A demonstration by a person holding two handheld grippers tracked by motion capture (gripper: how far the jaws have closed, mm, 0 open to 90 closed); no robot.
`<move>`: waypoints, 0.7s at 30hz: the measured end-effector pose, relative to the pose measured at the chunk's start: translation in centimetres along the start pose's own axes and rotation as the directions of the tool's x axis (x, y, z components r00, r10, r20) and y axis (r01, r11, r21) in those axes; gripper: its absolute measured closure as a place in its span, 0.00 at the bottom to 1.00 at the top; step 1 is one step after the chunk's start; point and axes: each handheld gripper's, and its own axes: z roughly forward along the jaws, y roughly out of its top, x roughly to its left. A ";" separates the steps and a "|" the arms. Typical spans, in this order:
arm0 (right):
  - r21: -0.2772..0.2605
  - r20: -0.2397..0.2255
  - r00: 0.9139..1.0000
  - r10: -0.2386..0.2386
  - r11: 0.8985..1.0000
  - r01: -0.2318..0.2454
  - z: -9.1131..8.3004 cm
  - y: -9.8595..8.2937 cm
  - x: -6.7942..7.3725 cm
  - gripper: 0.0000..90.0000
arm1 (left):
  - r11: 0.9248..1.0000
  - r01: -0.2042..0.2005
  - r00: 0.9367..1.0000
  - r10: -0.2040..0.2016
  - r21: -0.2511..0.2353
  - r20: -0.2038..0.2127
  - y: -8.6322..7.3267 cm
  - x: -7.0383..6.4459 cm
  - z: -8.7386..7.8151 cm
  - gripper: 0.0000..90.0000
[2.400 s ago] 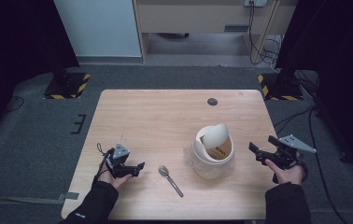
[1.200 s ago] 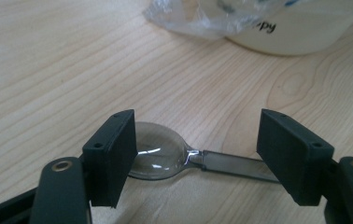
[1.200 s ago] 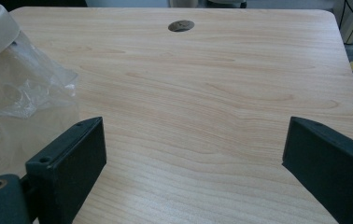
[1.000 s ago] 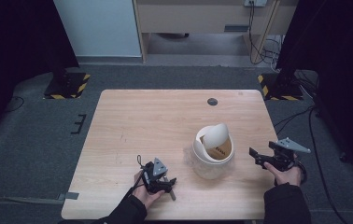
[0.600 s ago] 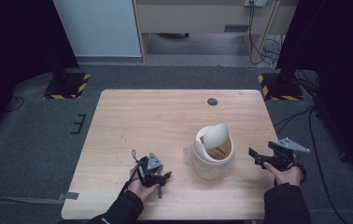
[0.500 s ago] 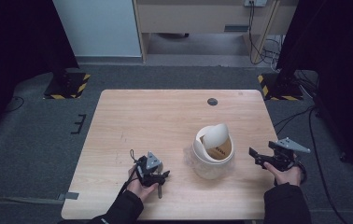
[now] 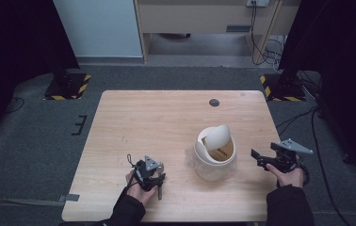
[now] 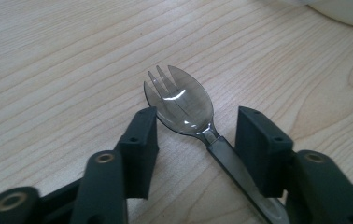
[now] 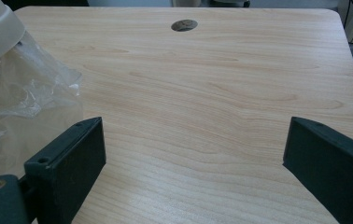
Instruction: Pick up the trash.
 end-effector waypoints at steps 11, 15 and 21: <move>0.002 -0.004 1.000 -0.001 1.000 0.001 0.0 0.0 0.1 0.07 | 1.000 -0.006 1.000 0.006 0.011 0.031 0.2 0.6 -0.1 0.82; 0.003 -0.004 1.000 -0.002 1.000 0.002 0.1 0.0 0.1 0.07 | 1.000 0.001 0.999 -0.001 0.012 0.043 0.2 1.0 -0.1 0.87; 0.003 -0.008 1.000 -0.001 1.000 0.001 0.0 0.0 0.1 0.08 | 1.000 -0.013 0.997 0.012 0.011 0.074 0.4 1.3 0.0 0.88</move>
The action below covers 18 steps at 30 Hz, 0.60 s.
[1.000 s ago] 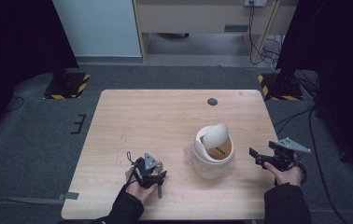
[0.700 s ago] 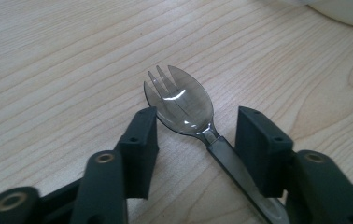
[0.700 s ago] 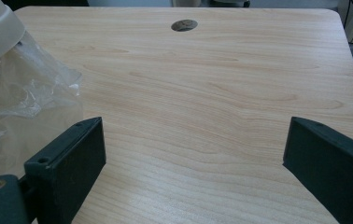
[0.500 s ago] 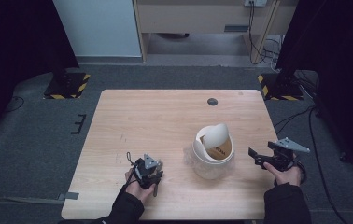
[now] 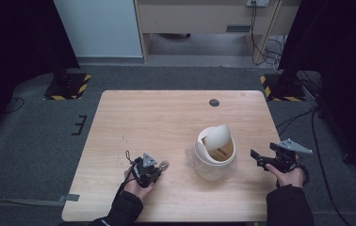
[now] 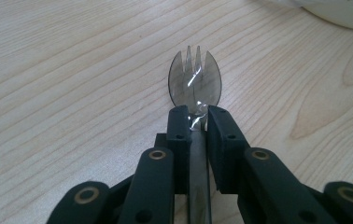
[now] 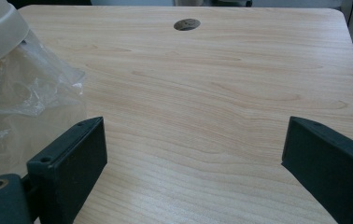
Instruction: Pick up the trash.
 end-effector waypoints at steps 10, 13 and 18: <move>0.009 -0.023 1.000 -0.022 1.000 0.022 -0.4 0.8 0.4 0.15 | 0.992 -0.020 0.999 0.025 -0.121 0.041 1.3 -0.4 -2.0 0.88; -0.008 -0.032 0.999 -0.019 1.000 0.019 -0.6 1.2 0.6 0.15 | 0.981 -0.022 0.999 0.030 -0.191 0.044 1.8 -0.3 -3.2 0.88; -0.055 -0.019 0.999 -0.028 0.998 0.027 -1.3 2.1 0.9 0.17 | 0.964 -0.008 0.998 0.023 -0.266 0.054 2.2 0.1 -4.7 0.88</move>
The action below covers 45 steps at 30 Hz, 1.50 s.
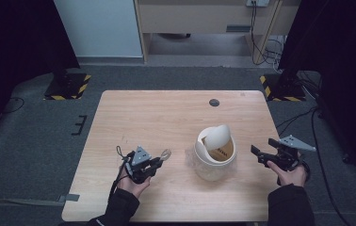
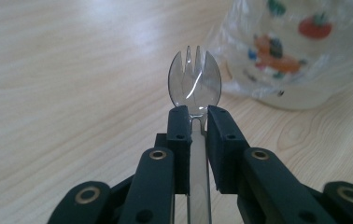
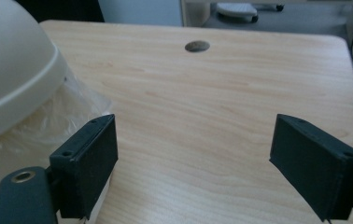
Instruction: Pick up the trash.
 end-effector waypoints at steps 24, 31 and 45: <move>-0.178 -0.072 0.993 0.091 0.979 -0.102 -4.0 3.7 2.0 0.33 | 0.974 -0.051 0.997 0.060 -0.223 0.037 2.3 -1.6 -2.9 0.88; -0.228 -0.120 0.990 0.074 0.969 -0.099 -5.5 5.1 3.3 0.36 | 0.952 -0.074 0.992 0.101 -0.296 0.078 3.7 -3.3 -3.8 0.88; -0.263 -0.247 0.969 -0.012 0.963 -0.055 -6.5 7.3 7.8 0.37 | 0.924 -0.129 0.978 0.179 -0.361 0.110 5.4 -6.0 -4.6 0.88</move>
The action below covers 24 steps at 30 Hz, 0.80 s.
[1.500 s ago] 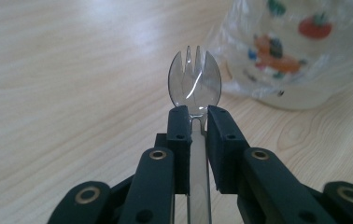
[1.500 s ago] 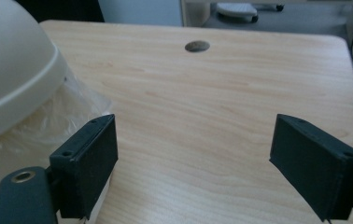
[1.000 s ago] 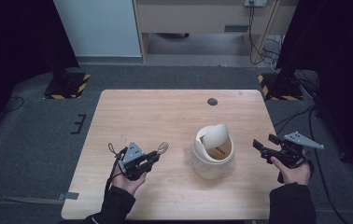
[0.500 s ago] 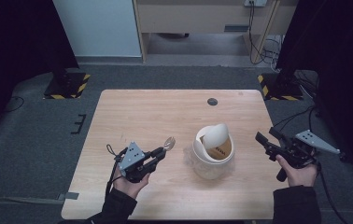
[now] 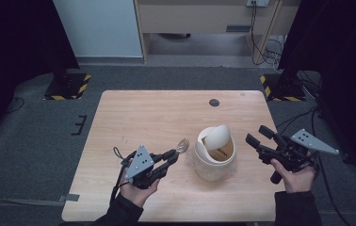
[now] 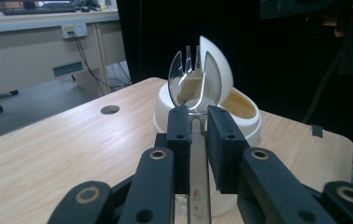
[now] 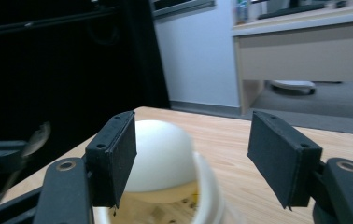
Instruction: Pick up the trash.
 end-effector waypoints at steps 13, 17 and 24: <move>-0.005 -0.162 0.987 0.008 1.000 -0.009 1.1 0.3 4.1 0.47 | 0.996 -0.066 0.997 0.069 -0.060 0.043 1.9 -2.7 1.8 0.89; 0.006 -0.197 0.980 0.029 1.000 -0.028 1.4 0.2 4.8 0.51 | 0.995 -0.081 0.995 0.085 -0.061 0.055 2.1 -3.4 2.6 0.88; 0.040 -0.271 0.958 0.091 0.996 -0.083 1.8 -0.1 5.5 0.58 | 0.994 -0.085 0.993 0.090 -0.070 0.073 2.3 -4.3 4.1 0.88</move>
